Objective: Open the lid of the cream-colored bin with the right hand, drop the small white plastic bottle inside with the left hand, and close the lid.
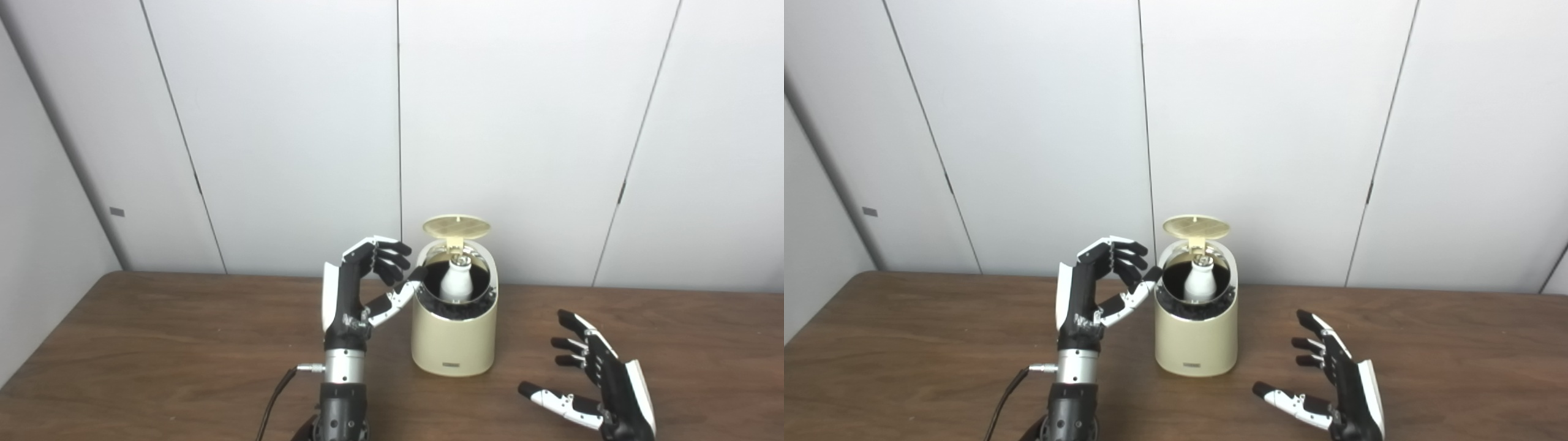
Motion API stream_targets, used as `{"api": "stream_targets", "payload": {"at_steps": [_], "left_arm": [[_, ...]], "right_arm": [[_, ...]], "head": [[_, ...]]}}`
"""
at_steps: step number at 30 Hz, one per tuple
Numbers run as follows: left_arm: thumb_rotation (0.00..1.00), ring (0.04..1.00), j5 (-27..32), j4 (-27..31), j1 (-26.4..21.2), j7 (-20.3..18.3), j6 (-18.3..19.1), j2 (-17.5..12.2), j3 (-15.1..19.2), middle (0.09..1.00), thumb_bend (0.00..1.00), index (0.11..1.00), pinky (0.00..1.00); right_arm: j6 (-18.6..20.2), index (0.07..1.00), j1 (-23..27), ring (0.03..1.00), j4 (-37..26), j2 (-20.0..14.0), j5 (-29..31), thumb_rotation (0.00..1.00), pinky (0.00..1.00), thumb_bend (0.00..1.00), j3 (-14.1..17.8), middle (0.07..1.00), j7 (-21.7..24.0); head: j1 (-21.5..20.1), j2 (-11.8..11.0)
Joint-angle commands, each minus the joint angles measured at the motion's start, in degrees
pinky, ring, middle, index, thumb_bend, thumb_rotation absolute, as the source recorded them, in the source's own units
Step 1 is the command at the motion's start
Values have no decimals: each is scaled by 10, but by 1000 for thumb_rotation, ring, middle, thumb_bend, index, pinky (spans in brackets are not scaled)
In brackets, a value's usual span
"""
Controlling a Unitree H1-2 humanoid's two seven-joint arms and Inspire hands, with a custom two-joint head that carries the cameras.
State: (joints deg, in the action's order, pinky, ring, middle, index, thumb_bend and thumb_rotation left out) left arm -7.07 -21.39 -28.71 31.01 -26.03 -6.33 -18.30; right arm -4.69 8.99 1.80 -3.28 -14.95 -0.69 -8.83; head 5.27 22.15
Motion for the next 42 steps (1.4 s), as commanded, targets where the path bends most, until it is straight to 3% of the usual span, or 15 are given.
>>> {"api": "stream_targets", "payload": {"at_steps": [1, 5, 6, 7, 9, 12, 15, 19, 23, 27, 31, 42], "left_arm": [[0, 488, 19, 32, -10, -49, -9, -13, 14, 488, 519, 494, 407], [0, 560, 58, 65, 12, -150, -8, -42, 40, 510, 518, 487, 429], [23, 603, 62, 73, 19, -168, -7, -50, 48, 621, 514, 493, 467], [12, 646, 62, 78, 23, -182, -5, -52, 56, 696, 607, 620, 503], [1, 694, 65, 94, 33, -210, 5, -60, 73, 779, 701, 768, 555], [0, 702, 65, 122, 50, -248, 32, -80, 97, 793, 733, 811, 579], [45, 706, 60, 135, 64, -276, 54, -93, 117, 800, 781, 836, 595], [57, 716, 51, 132, 80, -299, 64, -94, 133, 814, 794, 845, 611], [71, 718, 38, 119, 96, -303, 59, -83, 139, 812, 795, 840, 597], [57, 738, 34, 99, 108, -308, 51, -66, 142, 822, 769, 850, 624], [40, 723, 26, 79, 111, -313, 36, -55, 144, 808, 776, 843, 612], [45, 744, 28, 60, 112, -327, 42, -42, 146, 813, 785, 845, 645]], "right_arm": [[-27, 810, 19, 736, -14, -2, 3, 61, 644, 706, -1, 849, -1], [-24, 808, 18, 739, -16, -1, 2, 73, 657, 714, -3, 851, 2], [-23, 807, 18, 738, -16, -2, 0, 75, 657, 716, -3, 848, 2], [-23, 809, 18, 739, -16, -3, -1, 77, 656, 716, -4, 848, 2], [-23, 810, 17, 739, -17, -3, -1, 81, 657, 714, -4, 846, 3], [-26, 811, 19, 745, -19, -5, 7, 88, 666, 710, -4, 847, 8], [-33, 821, 29, 762, -19, -9, 16, 210, 681, 663, -3, 852, 14], [-35, 822, 55, 759, -25, -25, -2, 338, 656, 609, -7, 817, 21], [-31, 805, 95, 753, -31, -45, -14, 397, 645, 586, -12, 797, 31], [59, 820, 134, 764, -69, -69, -46, 546, 658, 593, -25, 799, 71], [135, 817, 176, 758, -97, -88, -75, 575, 636, 614, -36, 797, 106], [207, 828, 285, 791, -112, -128, -136, 739, 694, 637, -79, 835, 178]], "head": [[1, 0], [-2, 0], [-4, 0], [-6, 0], [-9, 0], [-16, 0], [-27, 0], [-41, -1], [-47, -5], [-48, -8], [-49, -10], [-56, -12]]}}
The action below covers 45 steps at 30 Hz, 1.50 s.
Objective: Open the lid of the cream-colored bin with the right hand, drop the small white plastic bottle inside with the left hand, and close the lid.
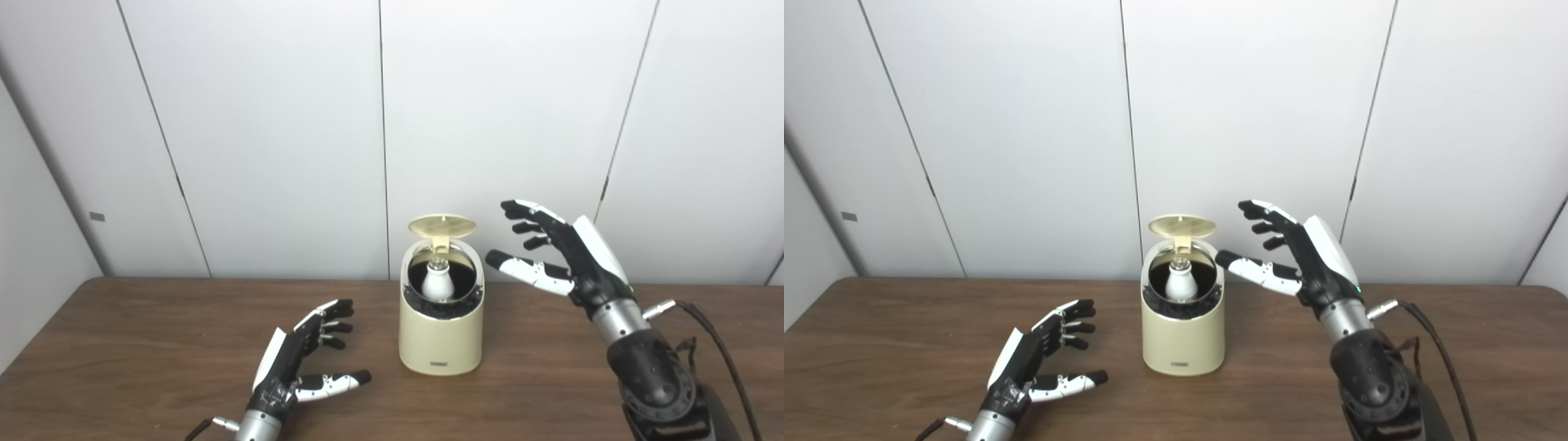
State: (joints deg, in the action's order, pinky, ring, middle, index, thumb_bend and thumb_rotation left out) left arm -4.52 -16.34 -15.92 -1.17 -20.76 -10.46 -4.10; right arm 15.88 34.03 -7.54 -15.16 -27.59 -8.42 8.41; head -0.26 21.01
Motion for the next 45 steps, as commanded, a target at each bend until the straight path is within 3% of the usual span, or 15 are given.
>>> {"api": "stream_targets", "payload": {"at_steps": [1, 9, 13, 24, 37, 45], "left_arm": [[41, 742, 4, 10, -16, -6, -9, 1, 4, 811, 787, 845, 647], [39, 733, -1, 10, -15, -12, -1, 13, 8, 817, 795, 843, 637], [33, 723, 1, 7, -19, -13, -3, 16, 9, 807, 799, 839, 627], [29, 735, -1, 12, -19, -14, 6, 21, 12, 813, 800, 843, 633], [46, 753, -2, 8, -20, -10, 0, 24, 17, 814, 790, 838, 628], [51, 748, -2, 14, -18, -10, 3, 24, 21, 812, 787, 836, 623]], "right_arm": [[3, 825, 40, 794, -17, -12, -13, 744, 694, 642, -5, 837, 10], [10, 842, 92, 877, -5, -36, -42, 812, 786, 649, -39, 877, 68], [-2, 849, 109, 885, 5, -40, -50, 851, 765, 674, -51, 886, 80], [-42, 785, 126, 851, 33, -27, -46, 802, 745, 644, -68, 818, 79], [2, 735, 115, 919, -18, -34, -53, 716, 855, 644, -82, 817, 156], [-12, 706, 102, 918, -27, -43, -47, 711, 871, 646, -76, 775, 160]], "head": [[-1, -1], [3, 0], [5, 2], [11, 6], [17, 11], [17, 17]]}}
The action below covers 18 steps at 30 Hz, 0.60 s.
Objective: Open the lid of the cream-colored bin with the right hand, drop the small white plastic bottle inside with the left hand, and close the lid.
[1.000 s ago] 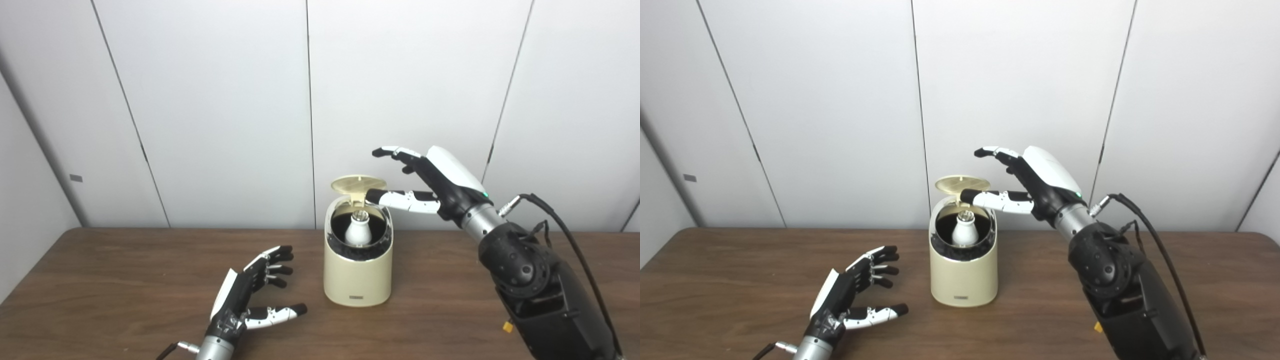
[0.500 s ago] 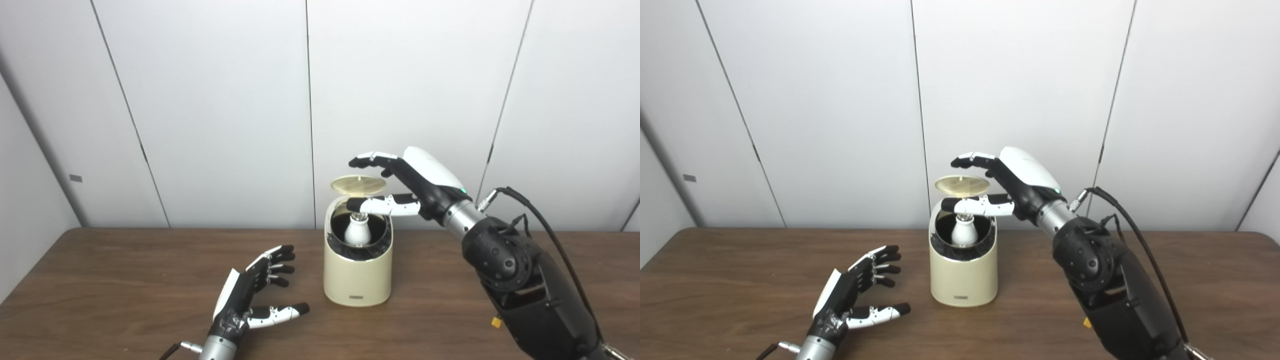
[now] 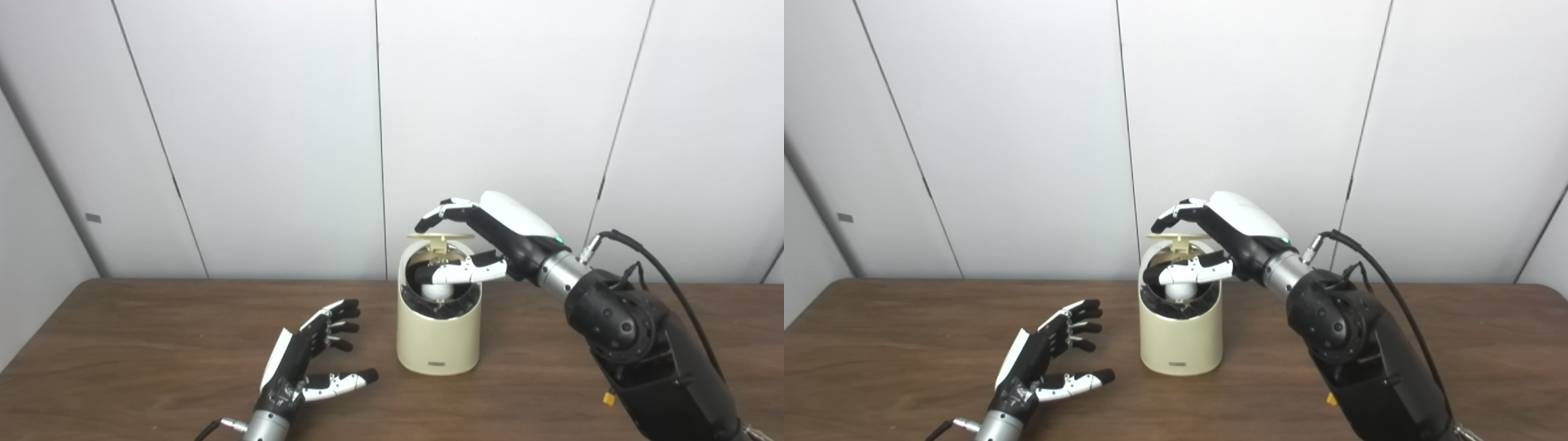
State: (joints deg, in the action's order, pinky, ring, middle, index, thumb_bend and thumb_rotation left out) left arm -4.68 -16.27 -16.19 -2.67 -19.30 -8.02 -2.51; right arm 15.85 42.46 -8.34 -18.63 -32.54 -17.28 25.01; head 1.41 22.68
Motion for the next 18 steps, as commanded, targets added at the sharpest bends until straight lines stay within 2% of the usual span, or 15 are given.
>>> {"api": "stream_targets", "payload": {"at_steps": [1, 18], "left_arm": [[49, 747, -2, 13, -15, 6, -12, 0, 5, 812, 786, 836, 625], [57, 732, 3, 18, -11, 3, -7, 3, 7, 806, 779, 838, 609]], "right_arm": [[-15, 706, 16, 917, -19, -10, 3, 715, 871, 649, 12, 774, -6], [-21, 723, 4, 908, -29, -40, -12, 733, 882, 645, 2, 755, 10]], "head": [[0, 1], [2, 10]]}}
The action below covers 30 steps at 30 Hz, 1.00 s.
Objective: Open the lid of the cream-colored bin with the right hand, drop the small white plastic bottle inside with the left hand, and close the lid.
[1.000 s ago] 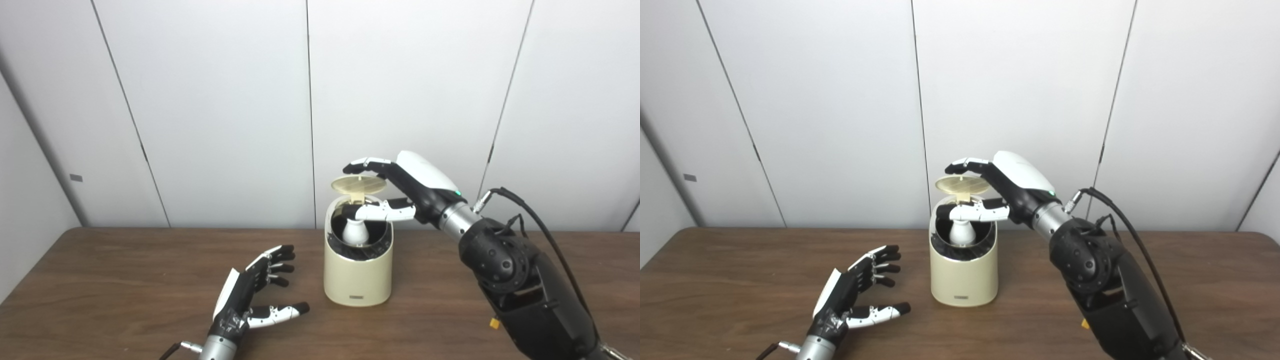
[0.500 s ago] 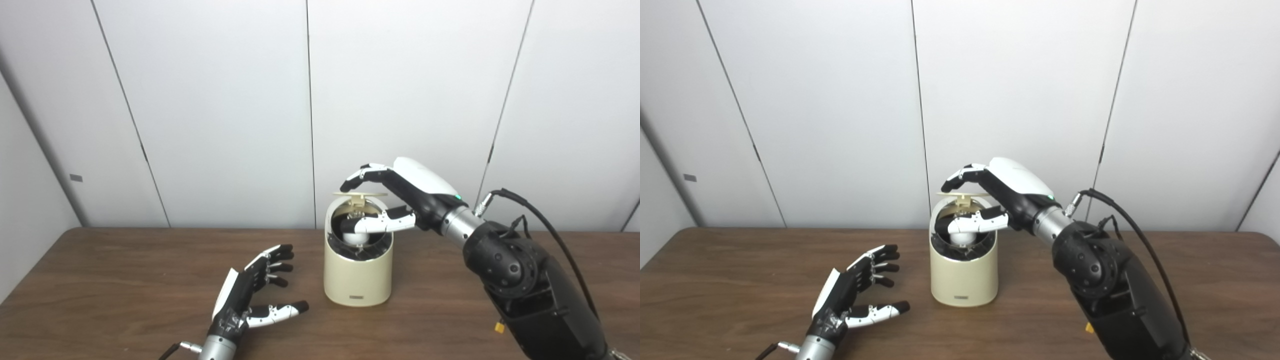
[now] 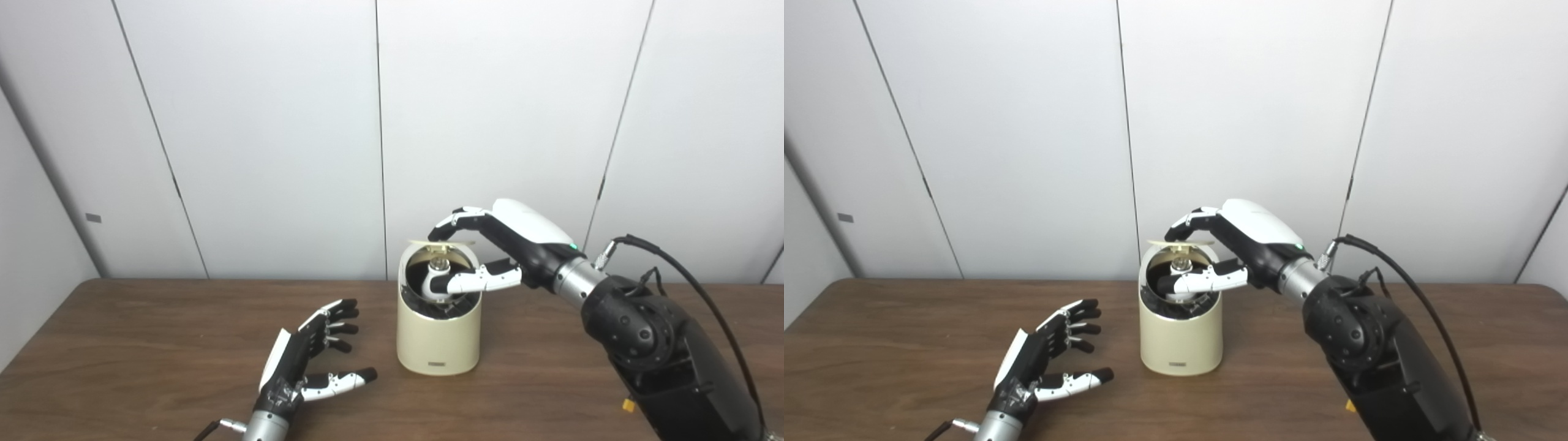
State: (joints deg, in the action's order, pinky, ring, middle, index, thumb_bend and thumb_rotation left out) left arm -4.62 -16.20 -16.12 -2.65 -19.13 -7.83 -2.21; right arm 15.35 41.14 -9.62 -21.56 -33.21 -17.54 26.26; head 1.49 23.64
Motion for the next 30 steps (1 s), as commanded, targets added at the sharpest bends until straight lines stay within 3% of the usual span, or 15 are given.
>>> {"api": "stream_targets", "payload": {"at_steps": [1, 8, 13, 30], "left_arm": [[55, 731, 2, 19, -11, 3, -8, 2, 4, 807, 781, 838, 606], [37, 724, 1, 20, -12, 2, -10, 1, 3, 803, 775, 834, 605], [34, 724, 3, 23, -12, 1, -7, 2, 3, 802, 772, 835, 601], [41, 732, -3, 34, -9, 4, 12, 9, 2, 809, 777, 838, 605]], "right_arm": [[-14, 724, 17, 906, -18, -12, -6, 742, 880, 650, 4, 757, 0], [-10, 731, 12, 907, -23, -16, -13, 730, 839, 650, 0, 763, 16], [-11, 738, 9, 918, -29, -21, -20, 761, 861, 660, -7, 771, 30], [-26, 731, -5, 912, -34, -15, -13, 733, 885, 667, -13, 759, 45]], "head": [[3, 5], [3, 7], [3, 11], [10, 19]]}}
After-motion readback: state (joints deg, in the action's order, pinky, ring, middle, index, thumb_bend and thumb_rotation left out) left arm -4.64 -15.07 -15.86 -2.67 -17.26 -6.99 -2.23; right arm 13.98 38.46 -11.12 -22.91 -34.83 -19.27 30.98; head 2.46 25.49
